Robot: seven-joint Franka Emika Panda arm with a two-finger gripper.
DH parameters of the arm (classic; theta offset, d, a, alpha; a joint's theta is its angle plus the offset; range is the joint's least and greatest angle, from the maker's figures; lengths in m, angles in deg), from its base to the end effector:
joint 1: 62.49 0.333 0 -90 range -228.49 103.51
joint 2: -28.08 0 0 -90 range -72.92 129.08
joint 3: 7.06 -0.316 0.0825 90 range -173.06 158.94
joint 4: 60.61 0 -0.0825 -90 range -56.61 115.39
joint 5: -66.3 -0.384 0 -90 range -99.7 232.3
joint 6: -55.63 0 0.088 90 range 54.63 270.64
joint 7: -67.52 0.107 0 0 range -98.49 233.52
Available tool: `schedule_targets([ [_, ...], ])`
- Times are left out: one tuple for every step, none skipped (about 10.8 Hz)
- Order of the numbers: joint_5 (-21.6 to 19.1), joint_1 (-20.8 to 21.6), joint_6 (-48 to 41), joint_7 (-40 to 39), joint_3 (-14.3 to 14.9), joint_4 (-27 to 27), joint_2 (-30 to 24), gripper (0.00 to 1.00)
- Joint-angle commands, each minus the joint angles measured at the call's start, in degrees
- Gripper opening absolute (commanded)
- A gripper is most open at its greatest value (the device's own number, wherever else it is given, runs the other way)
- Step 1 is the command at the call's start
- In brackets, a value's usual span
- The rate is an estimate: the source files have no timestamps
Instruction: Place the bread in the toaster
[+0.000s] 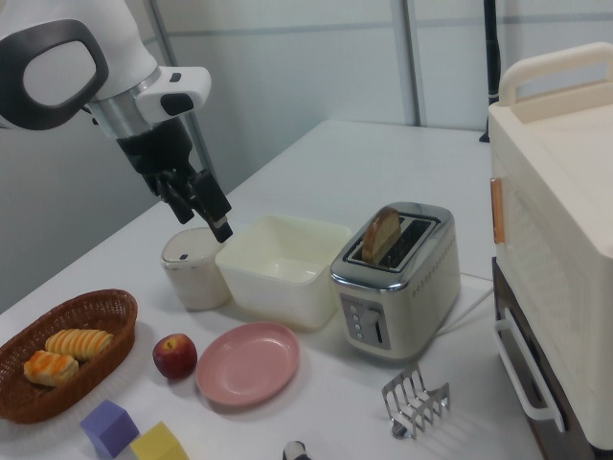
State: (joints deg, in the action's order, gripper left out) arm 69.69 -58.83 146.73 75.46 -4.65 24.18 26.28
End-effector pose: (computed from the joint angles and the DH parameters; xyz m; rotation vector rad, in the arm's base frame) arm 0.5458 0.0052 0.6868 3.0816 -0.1850 0.2253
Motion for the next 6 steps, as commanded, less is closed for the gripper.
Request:
schedule_targets([
  [-1.11,0.91,1.81,0.32,0.93,1.69,-0.66,1.00],
  [-1.20,0.82,1.89,0.31,1.02,1.69,-0.58,1.00],
  [-1.11,0.82,1.72,0.75,1.02,1.78,-0.49,1.00],
  [-1.02,0.91,1.89,0.84,0.93,2.74,-0.58,1.00],
  [-1.02,0.82,1.81,0.84,0.93,2.75,-0.58,1.00],
  [-1.02,0.74,1.89,0.84,0.93,2.75,-0.66,1.00],
])
